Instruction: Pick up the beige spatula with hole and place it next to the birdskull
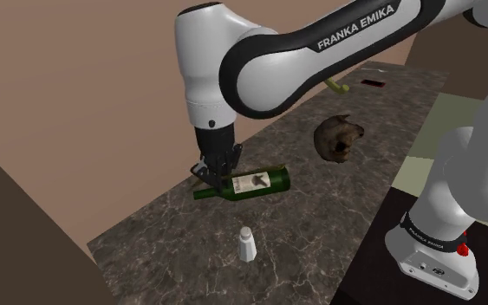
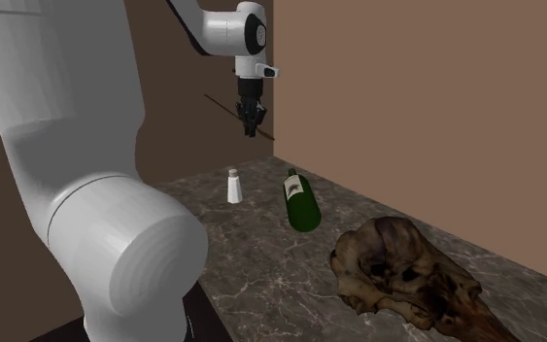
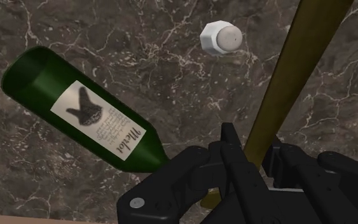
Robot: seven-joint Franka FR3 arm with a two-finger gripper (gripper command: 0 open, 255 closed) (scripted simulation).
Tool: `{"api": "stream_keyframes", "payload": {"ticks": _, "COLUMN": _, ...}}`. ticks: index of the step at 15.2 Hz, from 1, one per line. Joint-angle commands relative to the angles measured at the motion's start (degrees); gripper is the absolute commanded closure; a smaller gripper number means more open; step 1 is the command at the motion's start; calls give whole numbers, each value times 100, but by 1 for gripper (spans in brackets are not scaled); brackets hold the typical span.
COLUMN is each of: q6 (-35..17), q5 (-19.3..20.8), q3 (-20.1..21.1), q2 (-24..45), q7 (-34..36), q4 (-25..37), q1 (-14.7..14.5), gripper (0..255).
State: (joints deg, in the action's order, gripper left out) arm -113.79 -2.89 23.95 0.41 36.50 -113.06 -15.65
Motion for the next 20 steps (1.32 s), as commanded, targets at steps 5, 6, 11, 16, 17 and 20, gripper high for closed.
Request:
{"api": "stream_keyframes", "payload": {"ticks": 5, "q6": 460, "q5": -39, "q3": -10, "q2": -112, "q7": -11, "q4": 354, "q1": 10, "gripper": 255}}
{"api": "stream_keyframes", "payload": {"ticks": 6, "q6": 535, "q5": -42, "q3": -11, "q2": -123, "q7": -10, "q4": 419, "q1": 11, "gripper": 255}}
{"api": "stream_keyframes", "payload": {"ticks": 11, "q6": 915, "q5": -51, "q3": -18, "q2": -160, "q7": -4, "q4": 764, "q1": 17, "gripper": 255}}
{"api": "stream_keyframes", "payload": {"ticks": 16, "q6": 1299, "q5": -47, "q3": -21, "q2": -162, "q7": 12, "q4": 1147, "q1": 20, "gripper": 255}}
{"api": "stream_keyframes", "payload": {"ticks": 17, "q6": 1336, "q5": -47, "q3": -21, "q2": -162, "q7": 14, "q4": 1183, "q1": 20, "gripper": 255}}
{"api": "stream_keyframes", "payload": {"ticks": 20, "q6": 1300, "q5": -206, "q3": -250, "q2": -598, "q7": -451, "q4": 717, "q1": 216, "gripper": 255}}
